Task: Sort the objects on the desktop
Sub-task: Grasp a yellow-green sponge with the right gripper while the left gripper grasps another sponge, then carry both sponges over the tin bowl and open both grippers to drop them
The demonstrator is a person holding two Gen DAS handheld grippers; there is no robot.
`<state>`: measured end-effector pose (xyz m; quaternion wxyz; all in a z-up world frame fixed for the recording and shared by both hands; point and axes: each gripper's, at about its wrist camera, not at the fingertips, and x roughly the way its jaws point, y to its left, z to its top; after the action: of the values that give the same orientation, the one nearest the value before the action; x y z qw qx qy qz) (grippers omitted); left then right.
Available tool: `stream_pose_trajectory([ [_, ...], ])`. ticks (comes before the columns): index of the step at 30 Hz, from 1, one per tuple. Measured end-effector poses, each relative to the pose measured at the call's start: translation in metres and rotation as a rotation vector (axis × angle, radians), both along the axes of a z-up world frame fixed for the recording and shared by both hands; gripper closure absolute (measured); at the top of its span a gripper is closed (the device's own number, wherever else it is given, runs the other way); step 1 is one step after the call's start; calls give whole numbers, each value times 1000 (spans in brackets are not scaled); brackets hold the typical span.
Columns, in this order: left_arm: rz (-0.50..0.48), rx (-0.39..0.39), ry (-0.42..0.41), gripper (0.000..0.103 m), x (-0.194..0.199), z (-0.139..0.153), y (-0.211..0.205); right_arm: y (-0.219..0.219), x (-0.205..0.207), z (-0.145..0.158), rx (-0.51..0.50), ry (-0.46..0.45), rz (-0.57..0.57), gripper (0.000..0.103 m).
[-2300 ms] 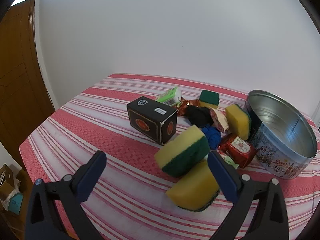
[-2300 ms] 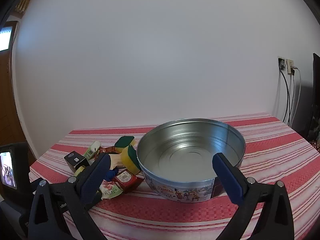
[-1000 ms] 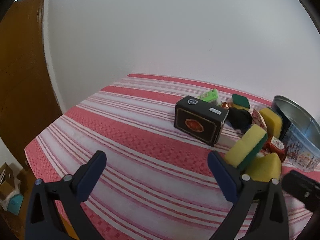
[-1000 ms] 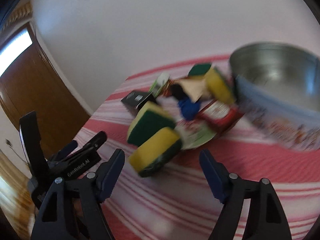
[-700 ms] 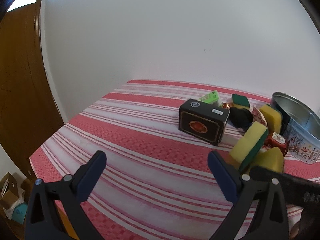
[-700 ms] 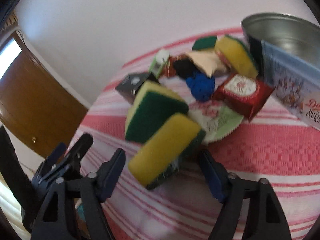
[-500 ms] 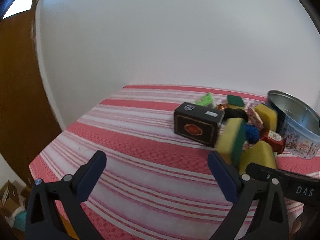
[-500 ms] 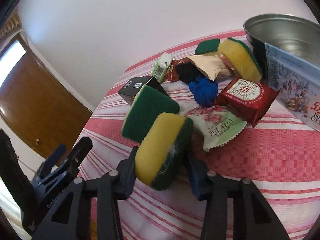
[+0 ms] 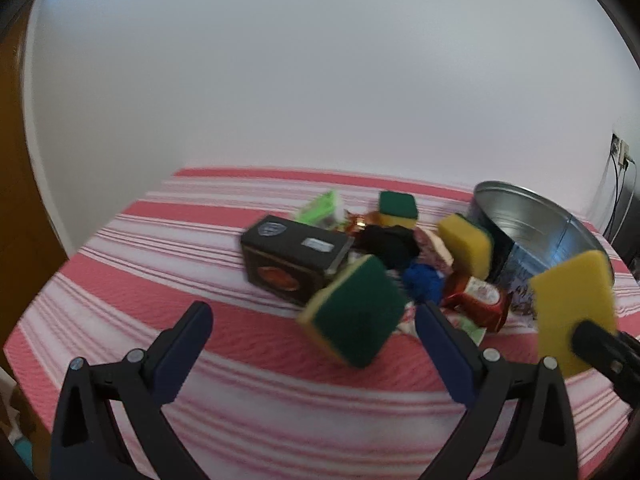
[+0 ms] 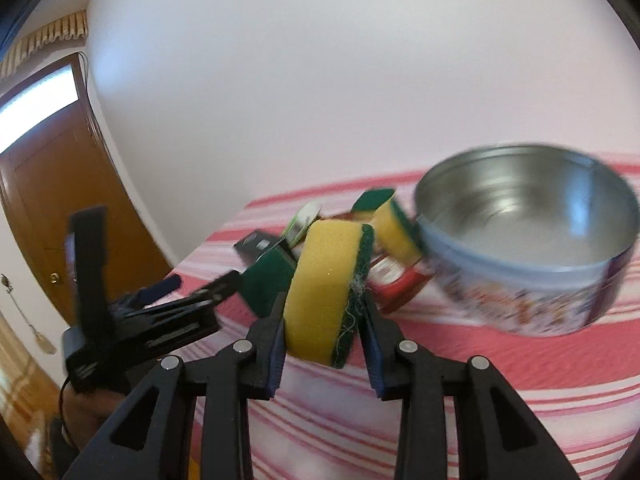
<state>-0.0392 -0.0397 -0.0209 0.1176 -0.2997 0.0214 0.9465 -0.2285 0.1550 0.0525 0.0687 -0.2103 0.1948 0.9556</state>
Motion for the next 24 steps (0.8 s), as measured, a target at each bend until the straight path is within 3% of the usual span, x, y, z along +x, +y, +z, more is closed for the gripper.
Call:
stream_pose_trajectory([
  [3, -10, -61, -32, 5, -17, -10, 26, 8, 16, 5, -1, 6, -15, 67],
  [7, -9, -129, -146, 27, -43, -30, 46, 14, 28, 4, -20, 10, -24, 67],
  [8, 4, -140, -173, 27, -48, -34, 49, 16, 29, 3, -24, 11, -24, 67],
  [16, 36, -129, -159, 37, -47, -33, 49, 19, 22, -3, -45, 12, -23, 67],
  [20, 16, -44, -175, 37, -40, -30, 39, 23, 18, -5, -38, 14, -25, 67],
  [24, 17, -7, -157, 37, -30, -26, 32, 22, 19, -5, -36, 16, -25, 67],
])
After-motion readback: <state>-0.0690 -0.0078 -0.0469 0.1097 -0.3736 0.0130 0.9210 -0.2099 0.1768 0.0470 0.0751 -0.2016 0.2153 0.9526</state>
